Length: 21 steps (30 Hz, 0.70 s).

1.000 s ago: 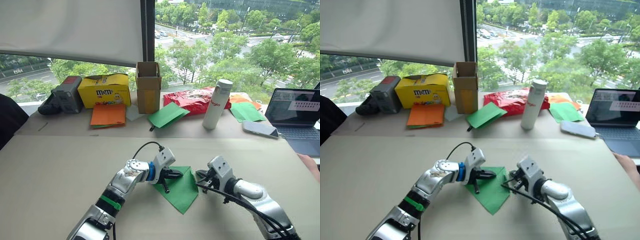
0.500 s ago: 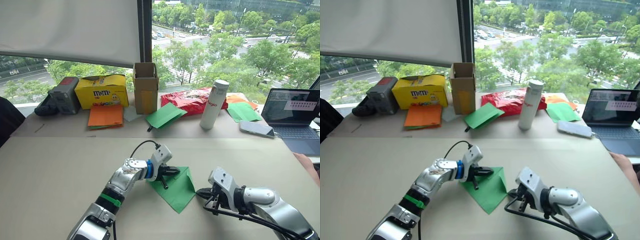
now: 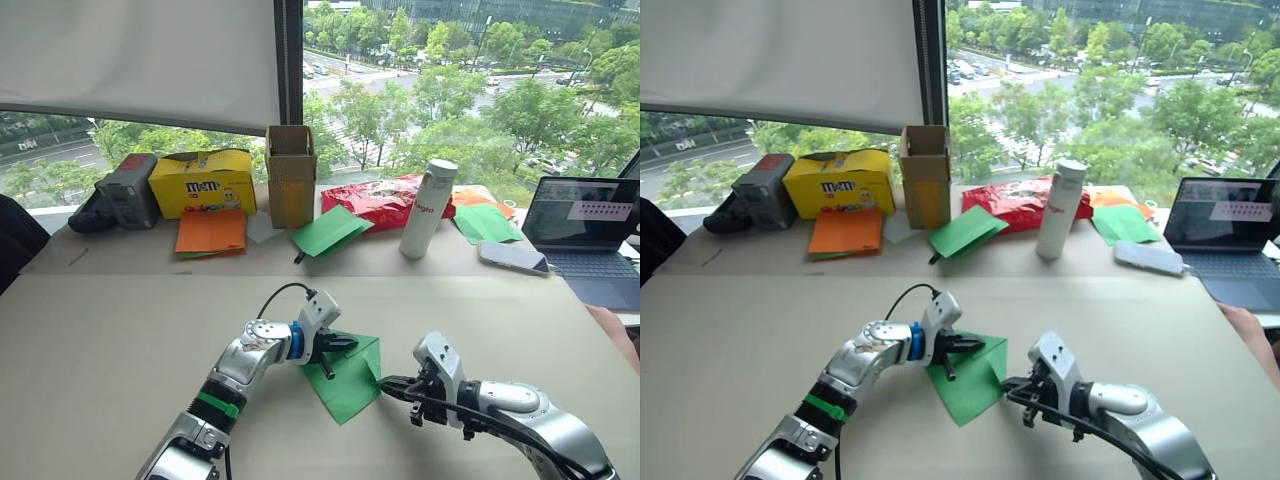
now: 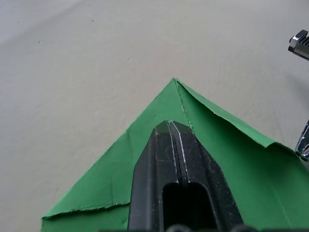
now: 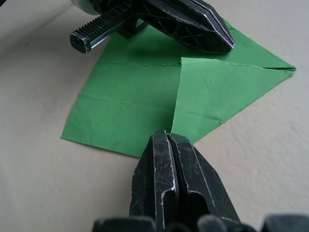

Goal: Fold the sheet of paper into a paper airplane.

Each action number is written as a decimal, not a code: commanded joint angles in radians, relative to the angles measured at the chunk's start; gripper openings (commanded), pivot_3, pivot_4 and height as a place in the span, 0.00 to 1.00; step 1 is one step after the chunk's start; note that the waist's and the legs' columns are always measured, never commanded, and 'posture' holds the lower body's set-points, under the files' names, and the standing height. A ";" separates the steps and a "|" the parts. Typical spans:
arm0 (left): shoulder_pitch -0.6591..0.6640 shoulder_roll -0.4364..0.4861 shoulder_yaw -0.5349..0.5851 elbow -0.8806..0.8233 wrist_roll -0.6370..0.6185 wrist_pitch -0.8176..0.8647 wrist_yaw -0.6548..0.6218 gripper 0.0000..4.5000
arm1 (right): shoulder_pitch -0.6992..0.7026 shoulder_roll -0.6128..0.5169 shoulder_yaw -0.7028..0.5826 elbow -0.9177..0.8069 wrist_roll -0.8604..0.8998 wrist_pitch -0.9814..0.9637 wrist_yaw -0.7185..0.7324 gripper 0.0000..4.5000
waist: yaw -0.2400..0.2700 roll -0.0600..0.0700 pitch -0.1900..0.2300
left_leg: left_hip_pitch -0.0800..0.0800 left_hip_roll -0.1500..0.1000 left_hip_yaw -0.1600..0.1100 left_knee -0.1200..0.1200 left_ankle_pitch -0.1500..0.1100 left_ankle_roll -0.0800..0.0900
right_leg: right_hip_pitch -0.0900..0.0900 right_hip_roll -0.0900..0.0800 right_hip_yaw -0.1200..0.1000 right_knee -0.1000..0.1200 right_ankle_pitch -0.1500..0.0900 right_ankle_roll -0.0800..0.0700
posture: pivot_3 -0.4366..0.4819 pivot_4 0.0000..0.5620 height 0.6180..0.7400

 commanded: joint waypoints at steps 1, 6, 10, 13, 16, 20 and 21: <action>0.032 0.014 -0.019 0.040 0.018 0.030 0.006 0.01 | 0.017 -0.074 0.009 -0.060 0.000 0.024 0.021 0.00 | 0.001 0.000 0.000 | 0.000 0.000 0.000 0.000 0.000 0.000 | 0.000 0.000 0.000 -0.001 0.000 0.000 | 0.48 0.27 1.00; 0.033 0.011 -0.019 0.038 0.015 0.018 -0.002 0.01 | 0.021 -0.170 0.054 -0.139 0.052 0.135 0.054 0.00 | 0.003 0.000 0.000 | 0.000 0.000 0.000 -0.001 -0.001 0.002 | 0.000 -0.001 0.000 -0.004 0.000 -0.001 | 0.48 0.27 1.00; 0.034 0.008 -0.017 0.036 0.014 0.017 -0.003 0.01 | -0.015 -0.134 0.103 -0.125 0.038 0.147 0.010 0.00 | 0.002 0.000 0.000 | 0.000 0.000 0.000 -0.001 -0.001 0.002 | 0.000 -0.001 0.000 -0.004 0.000 -0.001 | 0.48 0.27 1.00; 0.035 0.007 -0.014 0.032 0.013 0.020 -0.002 0.01 | -0.035 -0.106 0.133 -0.099 0.012 0.142 -0.023 0.00 | 0.002 0.000 0.000 | 0.000 0.000 0.000 -0.001 -0.001 0.002 | -0.001 -0.001 -0.001 -0.004 0.000 -0.001 | 0.48 0.27 1.00; 0.039 0.009 -0.014 0.022 0.011 0.025 -0.004 0.01 | -0.048 -0.090 0.155 -0.083 -0.004 0.137 -0.042 0.00 | 0.001 0.000 0.000 | 0.000 0.000 -0.001 0.000 -0.001 0.002 | -0.001 -0.001 -0.001 -0.004 0.000 -0.001 | 0.48 0.27 1.00; 0.044 0.014 -0.015 0.012 0.011 0.028 -0.007 0.01 | -0.061 -0.072 0.159 -0.079 -0.008 0.141 -0.065 0.00 | 0.000 0.000 0.000 | 0.000 0.000 -0.001 -0.001 -0.001 0.002 | 0.000 -0.001 -0.001 -0.004 0.000 -0.001 | 0.48 0.27 1.00; 0.043 0.016 -0.014 0.011 0.011 0.028 -0.009 0.01 | -0.065 -0.064 0.156 -0.080 -0.005 0.143 -0.071 0.00 | -0.001 0.000 0.000 | 0.000 0.000 -0.001 0.000 -0.001 0.002 | 0.000 -0.001 -0.001 -0.004 0.000 -0.001 | 0.48 0.27 1.00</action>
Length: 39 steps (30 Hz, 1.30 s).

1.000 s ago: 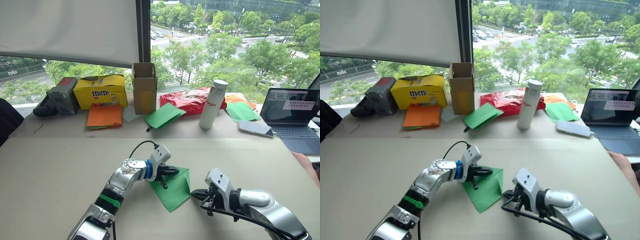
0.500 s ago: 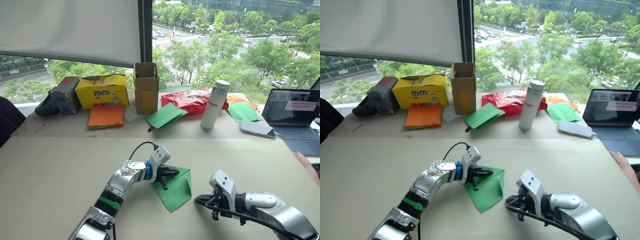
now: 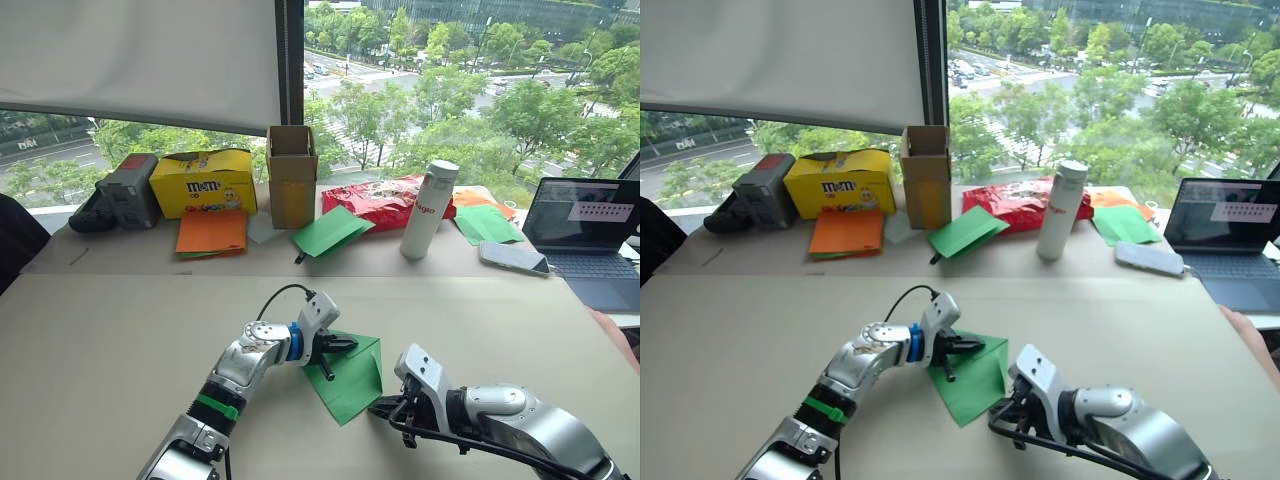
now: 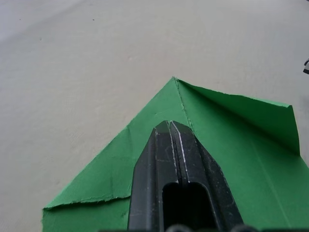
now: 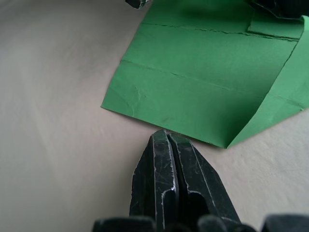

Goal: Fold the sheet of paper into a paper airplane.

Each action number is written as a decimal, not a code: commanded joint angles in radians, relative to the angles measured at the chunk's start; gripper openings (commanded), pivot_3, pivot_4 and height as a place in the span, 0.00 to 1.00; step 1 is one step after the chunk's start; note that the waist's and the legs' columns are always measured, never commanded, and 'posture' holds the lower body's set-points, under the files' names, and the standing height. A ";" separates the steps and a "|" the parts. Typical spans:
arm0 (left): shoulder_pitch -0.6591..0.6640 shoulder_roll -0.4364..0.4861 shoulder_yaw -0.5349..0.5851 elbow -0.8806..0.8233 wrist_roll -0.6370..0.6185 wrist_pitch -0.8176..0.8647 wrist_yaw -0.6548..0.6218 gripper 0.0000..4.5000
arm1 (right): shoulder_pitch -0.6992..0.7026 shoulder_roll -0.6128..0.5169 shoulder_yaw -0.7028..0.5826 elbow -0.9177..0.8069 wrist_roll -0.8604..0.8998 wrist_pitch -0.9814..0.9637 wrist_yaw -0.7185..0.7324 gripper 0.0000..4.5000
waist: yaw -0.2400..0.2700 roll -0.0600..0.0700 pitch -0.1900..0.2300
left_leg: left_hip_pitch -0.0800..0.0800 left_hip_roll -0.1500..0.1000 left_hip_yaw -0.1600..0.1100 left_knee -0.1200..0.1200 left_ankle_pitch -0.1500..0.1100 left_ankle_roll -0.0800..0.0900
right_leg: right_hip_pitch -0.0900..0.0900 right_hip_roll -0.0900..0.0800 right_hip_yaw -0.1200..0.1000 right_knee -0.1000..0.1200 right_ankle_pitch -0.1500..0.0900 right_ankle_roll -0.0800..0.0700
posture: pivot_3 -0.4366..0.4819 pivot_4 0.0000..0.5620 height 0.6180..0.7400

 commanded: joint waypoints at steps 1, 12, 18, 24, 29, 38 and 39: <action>0.029 0.017 -0.018 0.028 0.011 0.028 -0.002 0.01 | -0.011 0.027 0.004 0.013 -0.011 0.005 -0.041 0.00 | -0.001 0.000 0.000 | 0.000 0.000 0.000 0.000 0.000 0.000 | 0.000 0.000 0.000 0.000 0.000 0.000 | 0.48 0.27 1.00; 0.024 0.009 -0.015 0.042 0.008 0.024 -0.005 0.01 | -0.017 0.087 -0.075 0.006 0.028 -0.011 -0.090 0.00 | 0.003 0.000 0.000 | 0.000 0.000 0.000 0.000 0.000 0.000 | 0.000 0.000 0.000 0.000 0.000 0.000 | 0.48 0.27 1.00; 0.021 0.006 -0.014 0.050 0.009 0.021 -0.007 0.01 | -0.034 0.113 -0.107 -0.002 0.054 -0.012 -0.096 0.00 | 0.005 0.000 0.000 | 0.000 0.000 0.000 0.000 0.000 0.000 | 0.000 0.000 0.000 0.000 0.000 0.000 | 0.48 0.27 1.00; 0.020 0.004 -0.014 0.056 0.010 0.017 -0.009 0.01 | -0.046 0.111 -0.133 0.007 0.057 -0.014 -0.094 0.00 | 0.007 0.000 0.000 | 0.000 -0.001 0.000 0.000 0.000 0.000 | -0.001 -0.001 0.000 0.000 0.000 0.000 | 0.48 0.27 1.00; 0.019 0.002 -0.013 0.059 0.010 0.015 -0.008 0.01 | -0.049 0.081 -0.162 -0.001 0.074 0.012 -0.083 0.00 | 0.007 0.000 0.000 | 0.000 -0.001 0.000 0.000 0.000 0.000 | -0.001 -0.001 0.000 0.000 0.000 0.000 | 0.48 0.27 1.00; 0.021 0.015 -0.013 0.058 0.012 0.012 -0.018 0.01 | 0.003 -0.083 -0.195 -0.063 0.176 0.116 0.018 0.00 | 0.008 0.000 0.000 | -0.001 -0.001 0.000 -0.001 -0.001 0.001 | 0.000 -0.002 0.000 -0.002 0.000 0.000 | 0.48 0.27 1.00; 0.019 0.016 -0.013 0.061 0.013 0.010 -0.019 0.01 | 0.013 -0.087 -0.190 -0.066 0.181 0.118 0.021 0.00 | 0.008 0.000 0.000 | -0.001 -0.001 0.000 -0.001 -0.001 0.001 | 0.000 -0.002 0.000 -0.002 0.000 0.000 | 0.48 0.27 1.00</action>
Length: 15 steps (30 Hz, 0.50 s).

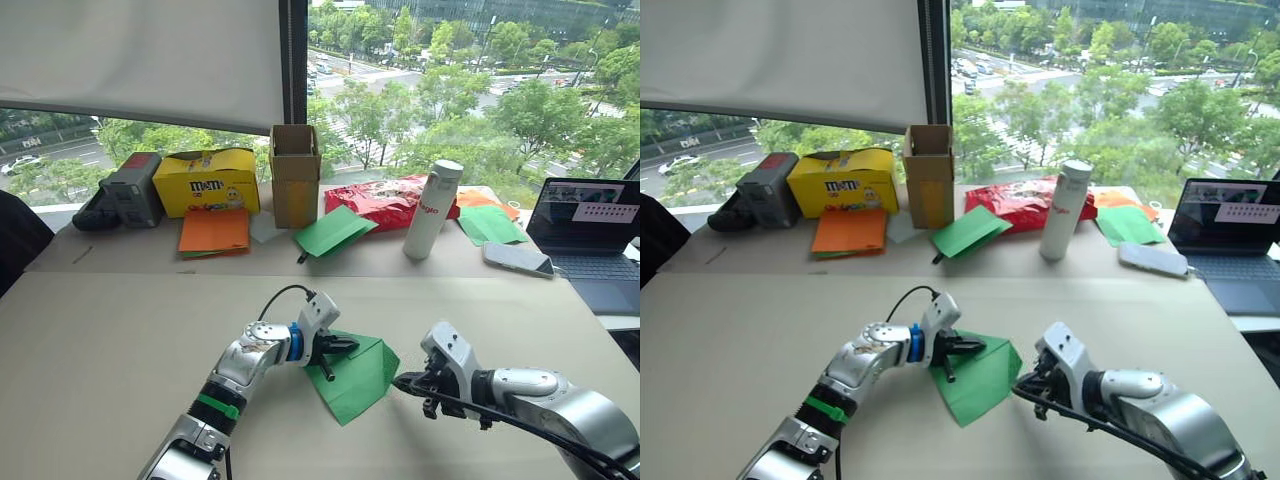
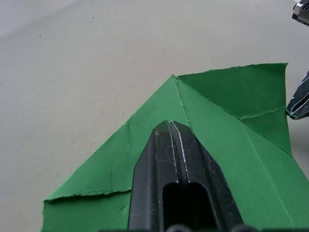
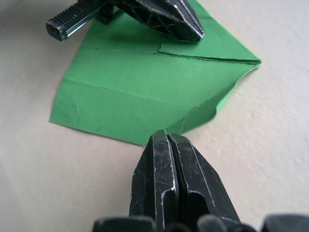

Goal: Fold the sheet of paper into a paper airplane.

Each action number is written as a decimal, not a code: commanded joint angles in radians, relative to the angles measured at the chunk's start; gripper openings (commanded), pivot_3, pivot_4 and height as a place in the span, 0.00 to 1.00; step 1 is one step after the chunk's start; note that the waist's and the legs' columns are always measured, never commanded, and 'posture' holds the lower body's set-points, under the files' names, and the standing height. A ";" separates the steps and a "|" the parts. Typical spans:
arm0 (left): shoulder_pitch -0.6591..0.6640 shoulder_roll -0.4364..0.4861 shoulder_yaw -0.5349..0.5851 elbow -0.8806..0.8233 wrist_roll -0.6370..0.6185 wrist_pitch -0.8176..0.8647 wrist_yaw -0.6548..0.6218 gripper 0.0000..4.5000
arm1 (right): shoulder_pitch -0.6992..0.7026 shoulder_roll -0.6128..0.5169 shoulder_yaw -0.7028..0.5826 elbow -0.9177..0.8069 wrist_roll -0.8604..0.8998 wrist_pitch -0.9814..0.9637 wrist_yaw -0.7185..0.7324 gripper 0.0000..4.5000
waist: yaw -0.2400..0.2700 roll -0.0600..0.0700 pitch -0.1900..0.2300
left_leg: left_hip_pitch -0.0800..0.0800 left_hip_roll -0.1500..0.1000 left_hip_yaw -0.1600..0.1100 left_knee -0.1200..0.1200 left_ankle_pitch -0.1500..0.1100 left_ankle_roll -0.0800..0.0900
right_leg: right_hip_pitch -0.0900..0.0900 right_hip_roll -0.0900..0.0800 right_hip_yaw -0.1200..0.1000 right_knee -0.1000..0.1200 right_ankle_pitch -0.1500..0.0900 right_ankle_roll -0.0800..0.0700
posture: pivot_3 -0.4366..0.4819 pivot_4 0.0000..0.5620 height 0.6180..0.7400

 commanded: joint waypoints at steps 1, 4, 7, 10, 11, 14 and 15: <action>0.023 0.022 -0.018 0.044 0.020 0.013 0.000 0.01 | 0.022 -0.013 -0.004 -0.050 0.048 0.019 0.024 0.00 | 0.000 0.000 0.000 | 0.000 0.000 0.000 0.000 0.000 0.000 | 0.000 0.000 0.000 0.000 0.000 0.000 | 0.48 0.27 1.00; 0.022 0.023 -0.018 0.043 0.020 0.013 -0.001 0.01 | 0.029 -0.017 0.036 -0.043 0.013 0.003 0.004 0.00 | -0.001 0.000 0.000 | 0.000 0.000 0.000 0.000 0.000 0.000 | 0.000 0.000 0.000 -0.001 0.000 0.000 | 0.48 0.27 1.00; 0.024 0.024 -0.018 0.039 0.019 0.015 -0.002 0.01 | 0.016 -0.011 0.076 -0.006 -0.048 -0.031 -0.036 0.00 | -0.001 0.000 0.000 | 0.000 0.000 0.000 0.000 0.000 0.000 | -0.001 0.000 0.000 -0.001 0.000 0.000 | 0.48 0.27 1.00; 0.027 0.026 -0.019 0.033 0.018 0.019 -0.002 0.01 | -0.008 -0.005 0.101 0.033 -0.105 -0.065 -0.070 0.00 | -0.002 0.000 0.000 | 0.000 0.000 0.000 0.000 0.000 0.000 | -0.001 0.000 0.000 -0.002 0.000 0.000 | 0.48 0.27 1.00; 0.028 0.026 -0.019 0.032 0.017 0.020 -0.002 0.01 | -0.011 -0.002 0.101 0.038 -0.109 -0.069 -0.074 0.00 | -0.002 0.000 0.000 | 0.000 0.000 0.000 0.000 0.000 0.000 | -0.001 0.000 0.000 -0.002 0.000 0.000 | 0.48 0.27 1.00; 0.030 0.027 -0.019 0.028 0.017 0.020 -0.002 0.01 | -0.017 0.043 0.035 0.032 -0.057 -0.037 -0.094 0.00 | 0.000 0.000 0.000 | 0.000 0.000 0.000 0.000 0.000 0.000 | -0.001 0.000 0.000 -0.002 0.000 0.000 | 0.48 0.27 1.00; 0.030 0.027 -0.020 0.028 0.018 0.020 -0.002 0.00 | -0.012 0.060 -0.012 0.022 -0.004 0.004 -0.092 0.06 | 0.000 0.000 0.000 | 0.000 0.000 0.000 0.000 0.000 0.000 | -0.001 0.000 0.000 -0.002 0.000 0.000 | 0.48 0.27 1.00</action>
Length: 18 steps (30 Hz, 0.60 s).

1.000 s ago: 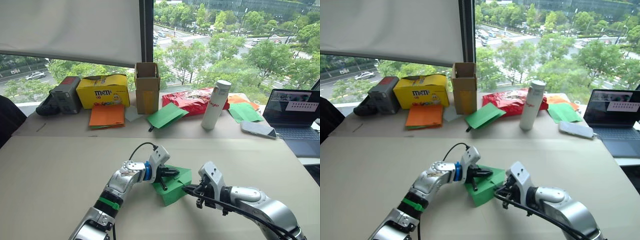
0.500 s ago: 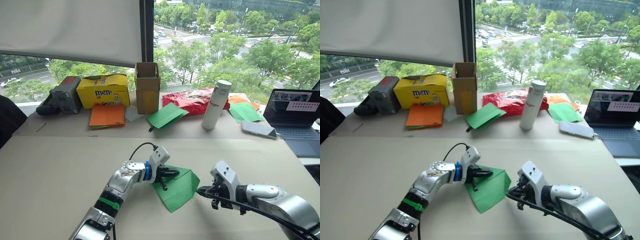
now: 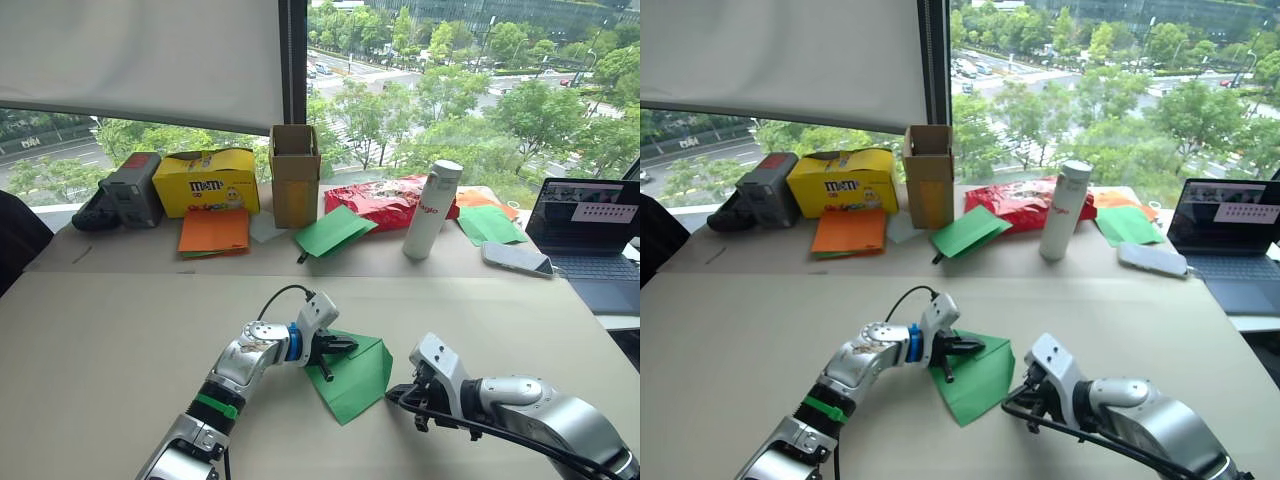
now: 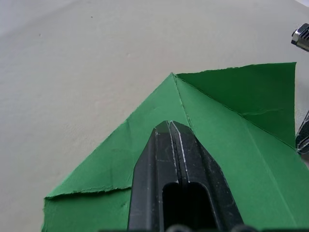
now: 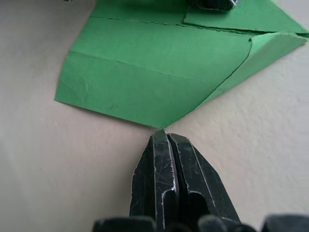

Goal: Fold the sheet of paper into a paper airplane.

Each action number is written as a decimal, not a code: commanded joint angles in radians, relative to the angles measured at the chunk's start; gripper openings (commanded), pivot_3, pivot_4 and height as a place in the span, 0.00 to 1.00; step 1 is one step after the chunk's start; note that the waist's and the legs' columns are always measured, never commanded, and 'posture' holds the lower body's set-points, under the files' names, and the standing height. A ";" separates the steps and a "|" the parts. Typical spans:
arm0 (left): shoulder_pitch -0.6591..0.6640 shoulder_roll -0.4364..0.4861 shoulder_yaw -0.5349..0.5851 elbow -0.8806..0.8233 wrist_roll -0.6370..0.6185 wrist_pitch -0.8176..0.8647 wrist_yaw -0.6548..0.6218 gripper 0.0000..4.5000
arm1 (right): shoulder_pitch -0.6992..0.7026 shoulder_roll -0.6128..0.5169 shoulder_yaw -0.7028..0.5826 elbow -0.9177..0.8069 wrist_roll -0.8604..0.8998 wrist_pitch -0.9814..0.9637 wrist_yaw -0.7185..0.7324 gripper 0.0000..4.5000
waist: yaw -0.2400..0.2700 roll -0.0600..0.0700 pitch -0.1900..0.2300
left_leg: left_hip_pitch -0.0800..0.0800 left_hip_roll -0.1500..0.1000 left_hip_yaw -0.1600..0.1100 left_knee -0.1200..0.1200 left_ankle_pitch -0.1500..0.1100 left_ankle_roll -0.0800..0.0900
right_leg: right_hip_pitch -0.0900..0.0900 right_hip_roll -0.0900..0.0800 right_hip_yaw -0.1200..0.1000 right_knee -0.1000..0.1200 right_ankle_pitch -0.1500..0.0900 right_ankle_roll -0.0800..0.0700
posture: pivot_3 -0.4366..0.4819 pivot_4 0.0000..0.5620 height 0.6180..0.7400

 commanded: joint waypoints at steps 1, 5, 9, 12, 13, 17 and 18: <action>0.030 0.021 -0.019 0.030 0.019 0.023 0.007 0.00 | 0.002 0.033 -0.129 -0.028 0.102 0.080 -0.014 0.14 | 0.001 0.000 0.000 | 0.000 0.000 0.000 0.000 0.000 0.000 | 0.000 0.000 0.000 0.000 0.000 0.000 | 0.48 0.27 1.00; 0.033 0.022 -0.020 0.029 0.017 0.022 0.006 0.00 | 0.036 0.040 -0.231 -0.076 0.184 0.153 -0.028 0.43 | 0.002 0.000 0.000 | -0.002 0.000 0.000 0.000 0.000 0.000 | 0.002 0.000 0.000 0.000 0.000 0.000 | 0.48 0.27 1.00; 0.031 0.022 -0.023 0.034 0.016 0.018 0.006 0.00 | 0.069 0.091 -0.271 -0.102 0.216 0.180 -0.084 0.73 | 0.001 0.000 0.000 | -0.001 0.000 0.000 0.000 0.000 0.000 | 0.002 0.000 0.000 0.000 0.000 0.000 | 0.48 0.27 1.00; 0.029 0.019 -0.025 0.036 0.015 0.018 0.006 0.00 | 0.061 0.172 -0.264 -0.093 0.222 0.179 -0.153 0.73 | 0.000 0.000 0.000 | -0.001 0.000 0.000 0.000 0.000 0.000 | 0.002 0.000 0.000 0.000 0.000 0.000 | 0.48 0.27 1.00; 0.029 0.018 -0.026 0.035 0.015 0.018 0.005 0.00 | 0.052 0.218 -0.265 -0.072 0.209 0.177 -0.198 0.73 | 0.000 0.000 0.000 | -0.001 0.000 0.000 0.000 0.000 0.000 | 0.001 0.000 0.000 0.000 0.000 0.000 | 0.48 0.27 1.00; 0.024 0.011 0.003 0.031 -0.019 0.028 -0.005 0.00 | 0.023 0.356 -0.288 -0.029 0.190 0.189 -0.329 0.73 | 0.000 0.001 0.000 | -0.001 0.000 0.000 0.000 0.000 0.000 | -0.001 0.000 0.001 0.000 0.000 0.000 | 0.48 0.27 1.00; 0.023 0.009 0.018 0.030 -0.034 0.034 -0.009 0.00 | 0.021 0.369 -0.289 -0.026 0.185 0.194 -0.349 0.73 | 0.001 0.001 0.000 | -0.002 0.000 0.000 0.000 0.000 0.000 | -0.002 0.000 0.001 0.000 0.000 0.000 | 0.48 0.27 1.00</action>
